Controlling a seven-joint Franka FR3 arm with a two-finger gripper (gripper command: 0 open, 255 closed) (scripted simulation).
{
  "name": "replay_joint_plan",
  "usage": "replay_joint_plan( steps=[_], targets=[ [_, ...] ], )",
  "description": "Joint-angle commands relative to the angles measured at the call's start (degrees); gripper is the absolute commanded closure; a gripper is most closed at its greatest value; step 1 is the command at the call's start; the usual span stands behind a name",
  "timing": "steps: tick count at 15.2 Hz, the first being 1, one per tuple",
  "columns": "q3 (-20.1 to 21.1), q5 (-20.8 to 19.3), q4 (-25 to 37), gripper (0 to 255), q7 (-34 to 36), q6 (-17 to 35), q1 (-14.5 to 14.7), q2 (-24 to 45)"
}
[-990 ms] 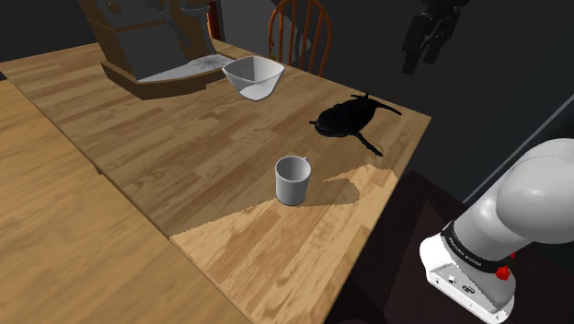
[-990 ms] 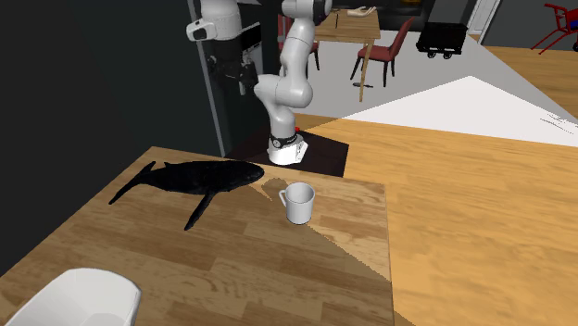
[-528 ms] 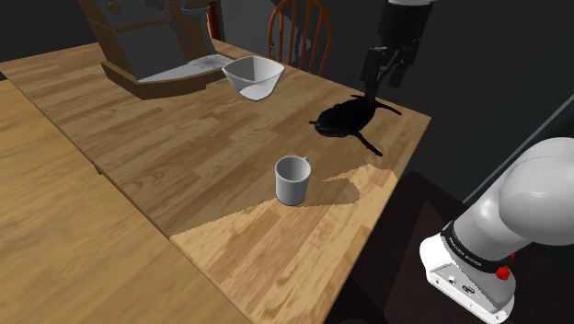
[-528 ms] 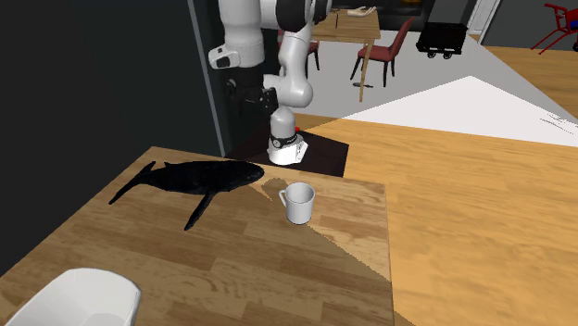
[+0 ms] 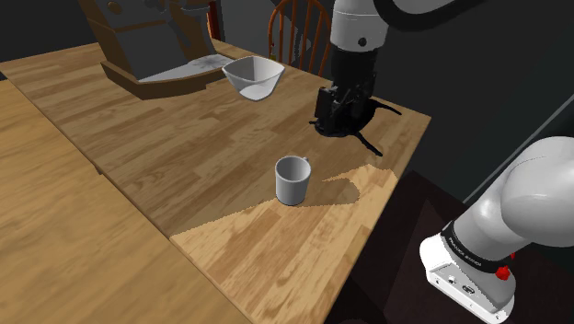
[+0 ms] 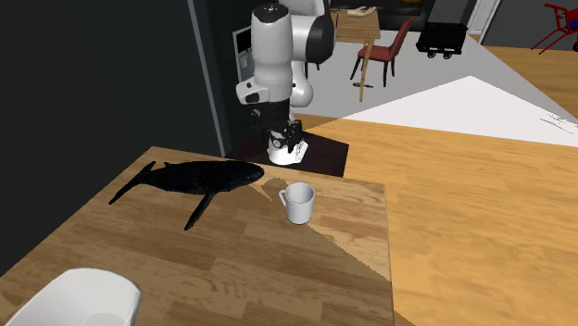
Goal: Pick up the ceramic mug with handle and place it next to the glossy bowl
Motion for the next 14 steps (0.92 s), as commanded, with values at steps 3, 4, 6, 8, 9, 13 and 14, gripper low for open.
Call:
replay_joint_plan(
  steps=[3,4,6,8,9,13,14],
  targets=[
    [4.7,0.25,1.13,0,5.0,5.47,0.57,6.27],
    [5.88,0.06,1.63,0,6.34,6.77,0.63,8.04],
    [8.21,-0.69,2.85,0,9.17,9.28,0.69,11.79],
    [10.43,-1.99,4.37,0,12.23,11.66,0.72,15.85],
    [11.5,-2.87,5.24,0,13.86,12.78,0.74,17.98],
    [14.48,-6.72,8.52,0,19.54,15.93,1.02,25.29],
    [14.5,-6.93,8.04,0,19.7,16.72,1.05,25.65]
  ],
)
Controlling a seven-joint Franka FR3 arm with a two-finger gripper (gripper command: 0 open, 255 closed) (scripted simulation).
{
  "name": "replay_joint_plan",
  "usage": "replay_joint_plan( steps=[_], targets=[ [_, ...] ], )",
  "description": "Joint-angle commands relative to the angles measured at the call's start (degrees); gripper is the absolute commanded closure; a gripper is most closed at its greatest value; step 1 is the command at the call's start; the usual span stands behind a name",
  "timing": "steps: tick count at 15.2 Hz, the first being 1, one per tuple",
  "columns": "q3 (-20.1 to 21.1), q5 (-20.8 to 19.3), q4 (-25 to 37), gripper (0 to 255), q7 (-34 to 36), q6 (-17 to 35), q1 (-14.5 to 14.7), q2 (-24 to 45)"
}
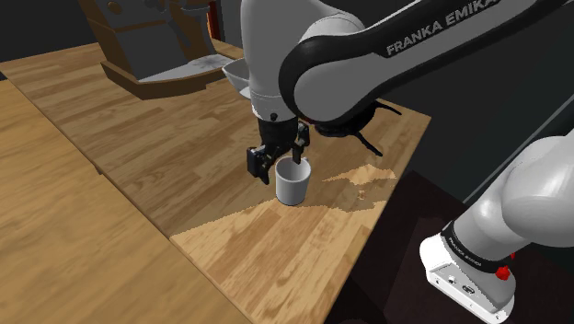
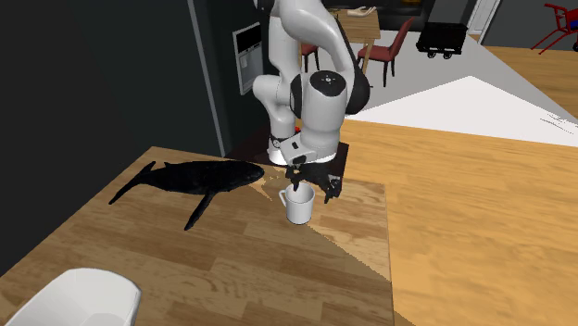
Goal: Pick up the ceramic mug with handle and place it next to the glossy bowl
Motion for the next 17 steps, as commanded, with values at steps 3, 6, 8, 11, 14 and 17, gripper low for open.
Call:
replay_joint_plan(
  steps=[3,6,8,11,14,17],
  targets=[
    [0.53,-1.27,-1.14,0,1.42,3.09,0.08,2.24],
    [0.68,-2.29,-2.65,0,2.2,5.93,0.05,3.83],
    [0.68,-2.29,-2.65,0,2.2,5.93,0.05,3.82],
    [0.68,-2.29,-2.65,0,2.2,5.93,0.05,3.83],
    [0.68,-2.29,-2.65,0,2.2,5.92,0.05,3.82],
    [0.68,-2.29,-2.65,255,2.2,5.92,0.05,3.82]
  ],
)
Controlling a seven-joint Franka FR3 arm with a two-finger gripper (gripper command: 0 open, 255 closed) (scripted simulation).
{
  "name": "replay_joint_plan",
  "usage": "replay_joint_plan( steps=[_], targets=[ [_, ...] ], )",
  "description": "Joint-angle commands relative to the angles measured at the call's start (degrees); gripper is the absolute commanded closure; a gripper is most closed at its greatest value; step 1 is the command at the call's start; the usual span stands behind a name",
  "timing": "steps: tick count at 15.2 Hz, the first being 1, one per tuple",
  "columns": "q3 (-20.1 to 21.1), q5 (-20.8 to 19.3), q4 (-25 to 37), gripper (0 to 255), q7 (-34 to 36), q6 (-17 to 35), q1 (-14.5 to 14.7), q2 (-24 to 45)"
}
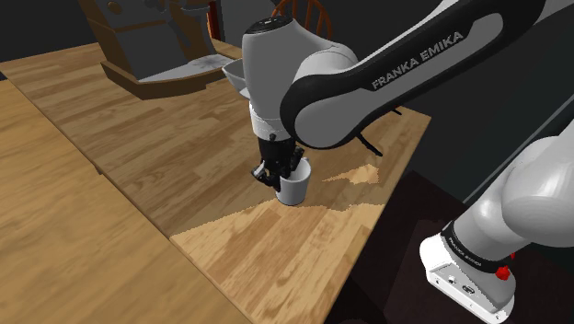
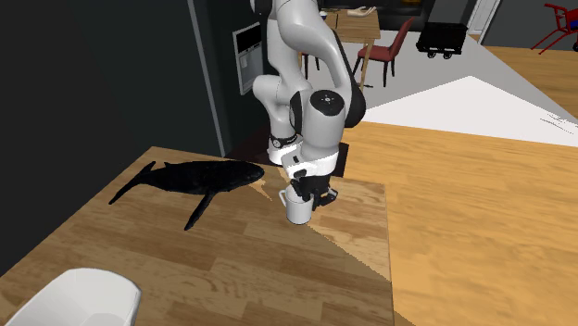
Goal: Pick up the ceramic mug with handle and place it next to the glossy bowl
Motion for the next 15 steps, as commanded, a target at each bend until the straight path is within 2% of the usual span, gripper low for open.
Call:
replay_joint_plan(
  steps=[1,7,15],
  targets=[
    [0.0,0.0,0.0,255,0.0,0.0,0.0,0.0],
    [0.0,0.0,0.0,255,0.0,0.0,0.0,0.0],
    [-0.51,2.4,2.95,255,-1.94,-6.28,0.04,-3.95]
  ],
)
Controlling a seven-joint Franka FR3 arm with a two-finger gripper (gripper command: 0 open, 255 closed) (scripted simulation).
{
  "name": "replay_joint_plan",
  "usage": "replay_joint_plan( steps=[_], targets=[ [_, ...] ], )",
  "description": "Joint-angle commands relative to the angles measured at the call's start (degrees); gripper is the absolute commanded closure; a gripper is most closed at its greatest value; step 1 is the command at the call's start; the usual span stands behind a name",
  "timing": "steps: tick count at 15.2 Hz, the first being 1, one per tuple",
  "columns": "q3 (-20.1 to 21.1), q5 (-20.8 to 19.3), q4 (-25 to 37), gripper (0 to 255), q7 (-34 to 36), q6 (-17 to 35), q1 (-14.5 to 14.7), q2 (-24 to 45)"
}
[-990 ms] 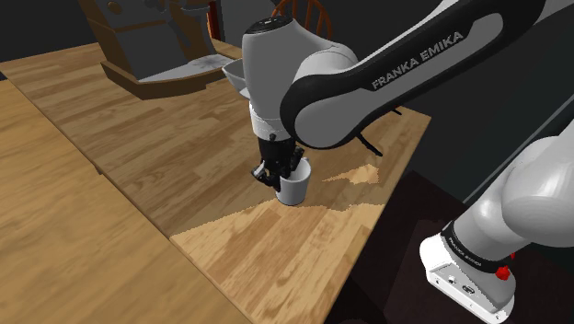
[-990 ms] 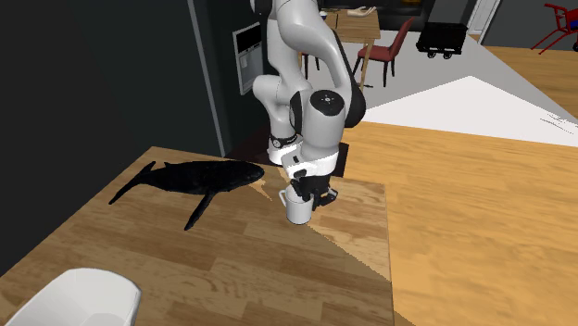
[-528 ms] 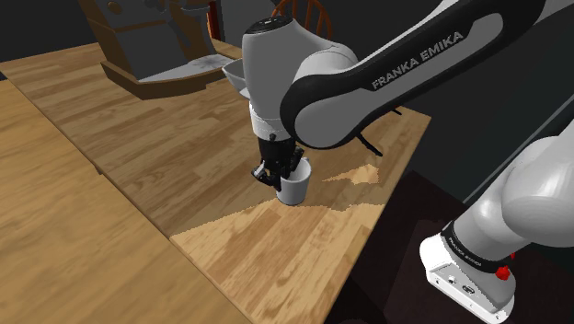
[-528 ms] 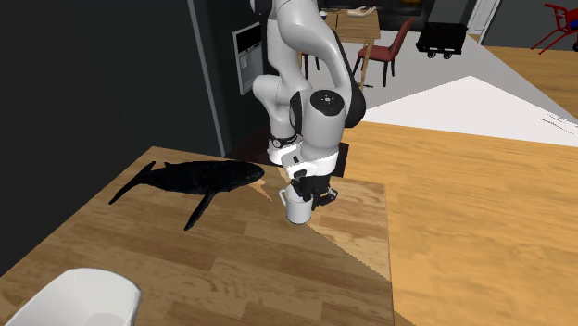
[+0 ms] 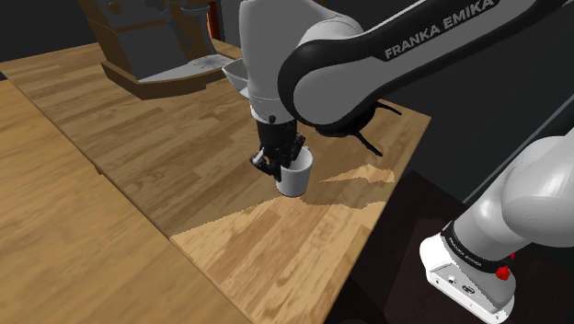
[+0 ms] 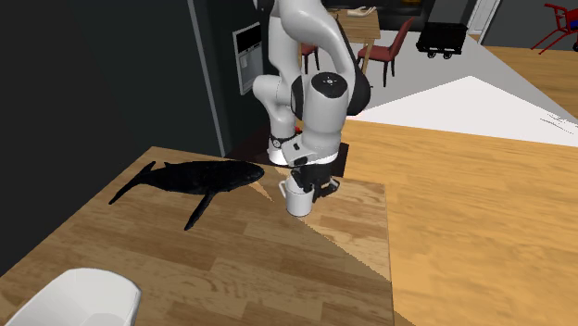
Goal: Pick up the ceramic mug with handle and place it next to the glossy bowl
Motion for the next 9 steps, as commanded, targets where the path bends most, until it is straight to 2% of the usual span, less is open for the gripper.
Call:
replay_joint_plan(
  steps=[1,9],
  targets=[
    [-0.2,0.58,0.7,255,-0.52,-1.61,0.0,-1.05],
    [-0.92,1.92,4.53,255,-1.74,-7.9,0.02,-3.88]
  ],
)
